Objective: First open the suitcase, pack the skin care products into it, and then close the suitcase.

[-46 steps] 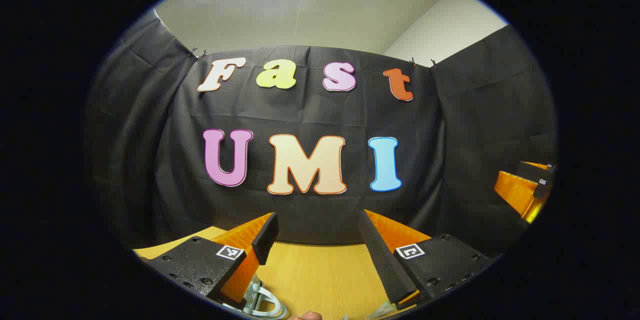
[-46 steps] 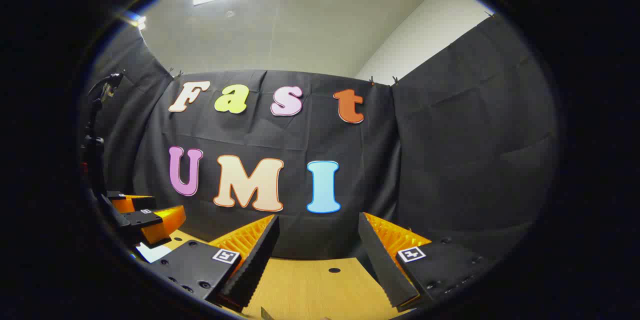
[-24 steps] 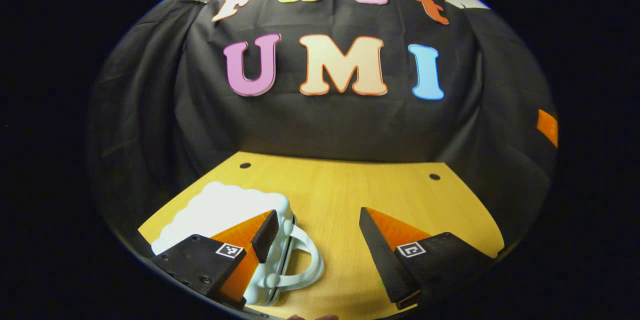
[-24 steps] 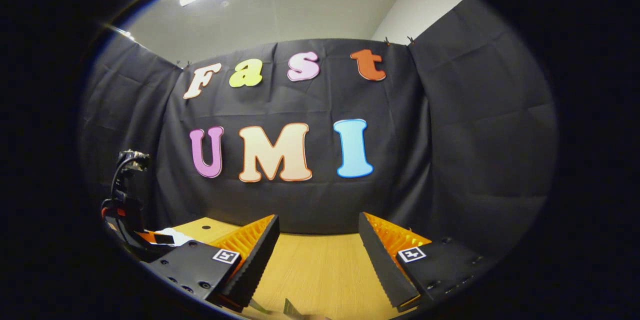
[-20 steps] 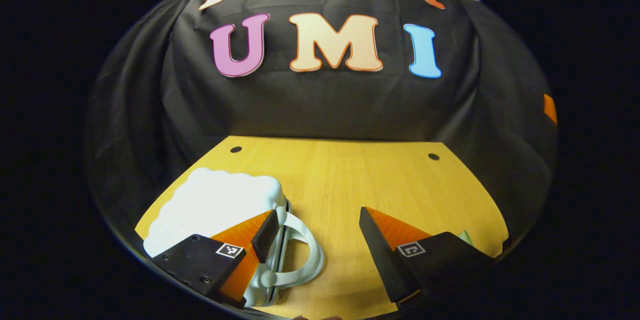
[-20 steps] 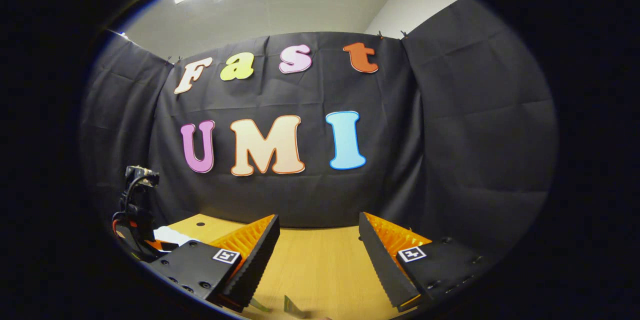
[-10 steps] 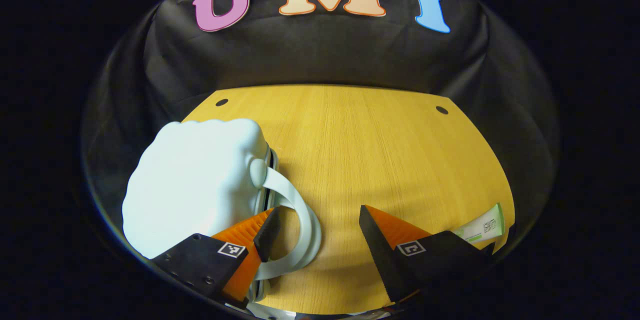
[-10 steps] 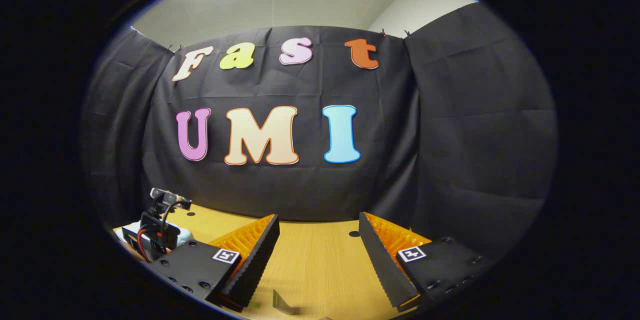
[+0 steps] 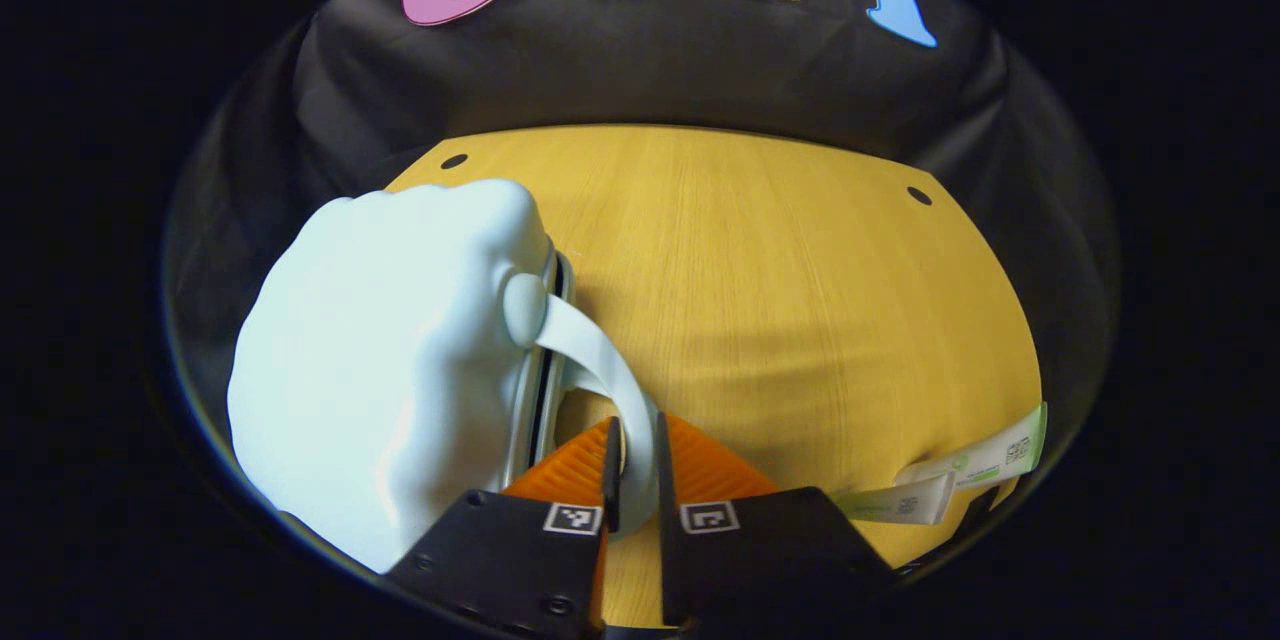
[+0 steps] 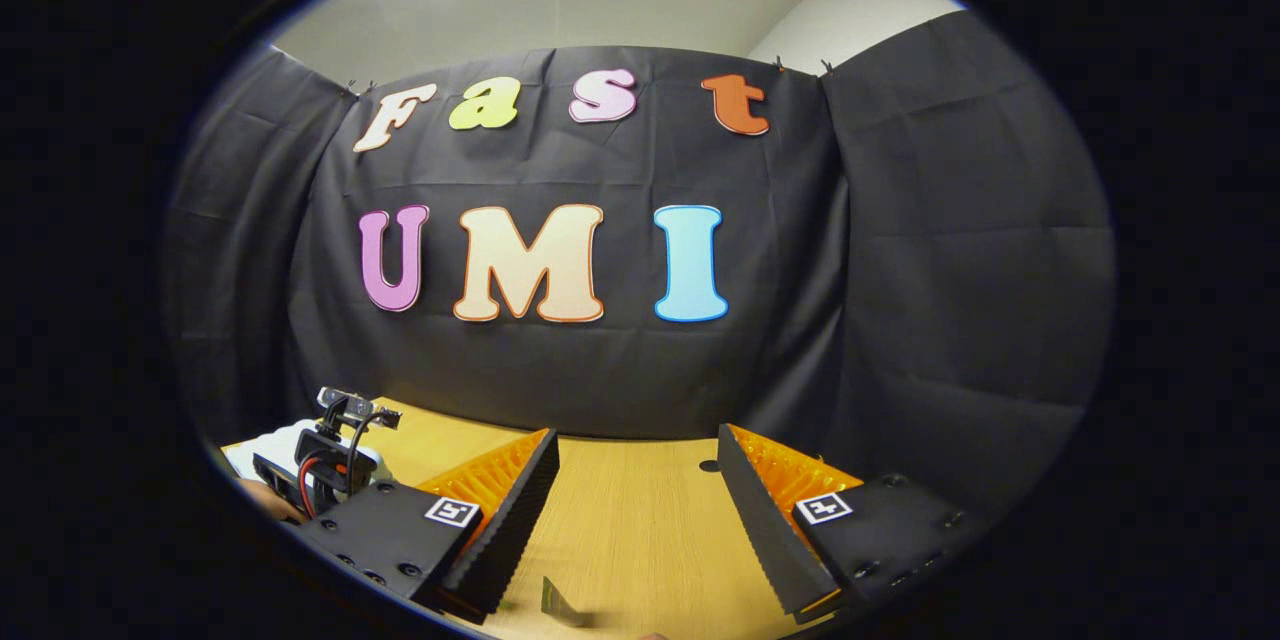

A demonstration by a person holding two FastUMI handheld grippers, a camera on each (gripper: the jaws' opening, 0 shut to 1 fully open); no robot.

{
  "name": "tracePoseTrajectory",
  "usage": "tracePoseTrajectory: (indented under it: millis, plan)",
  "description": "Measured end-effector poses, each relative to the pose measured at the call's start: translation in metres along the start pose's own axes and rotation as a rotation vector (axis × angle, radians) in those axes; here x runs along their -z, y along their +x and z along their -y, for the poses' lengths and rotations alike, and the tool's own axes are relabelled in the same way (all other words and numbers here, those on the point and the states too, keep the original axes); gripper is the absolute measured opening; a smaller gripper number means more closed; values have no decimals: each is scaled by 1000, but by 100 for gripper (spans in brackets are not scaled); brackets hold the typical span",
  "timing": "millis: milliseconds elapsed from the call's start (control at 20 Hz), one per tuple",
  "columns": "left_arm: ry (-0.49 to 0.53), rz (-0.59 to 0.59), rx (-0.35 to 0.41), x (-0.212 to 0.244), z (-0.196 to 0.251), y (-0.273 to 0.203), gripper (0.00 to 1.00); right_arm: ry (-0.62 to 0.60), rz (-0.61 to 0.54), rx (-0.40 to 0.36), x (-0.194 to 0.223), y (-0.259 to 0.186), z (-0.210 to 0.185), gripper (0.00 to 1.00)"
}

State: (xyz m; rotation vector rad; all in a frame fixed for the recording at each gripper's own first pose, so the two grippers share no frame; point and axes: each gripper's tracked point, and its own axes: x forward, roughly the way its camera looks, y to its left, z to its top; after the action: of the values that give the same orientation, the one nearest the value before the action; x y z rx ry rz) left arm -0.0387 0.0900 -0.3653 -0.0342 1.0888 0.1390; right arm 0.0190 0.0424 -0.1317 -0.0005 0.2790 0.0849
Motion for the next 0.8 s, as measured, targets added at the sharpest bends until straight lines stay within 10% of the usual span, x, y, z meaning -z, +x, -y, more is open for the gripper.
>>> tracePoseTrajectory:
  millis: [800]
  plan:
    - [95,35,57,-39,-4,-67,0,-12,41,-95,4,5,-29,100]
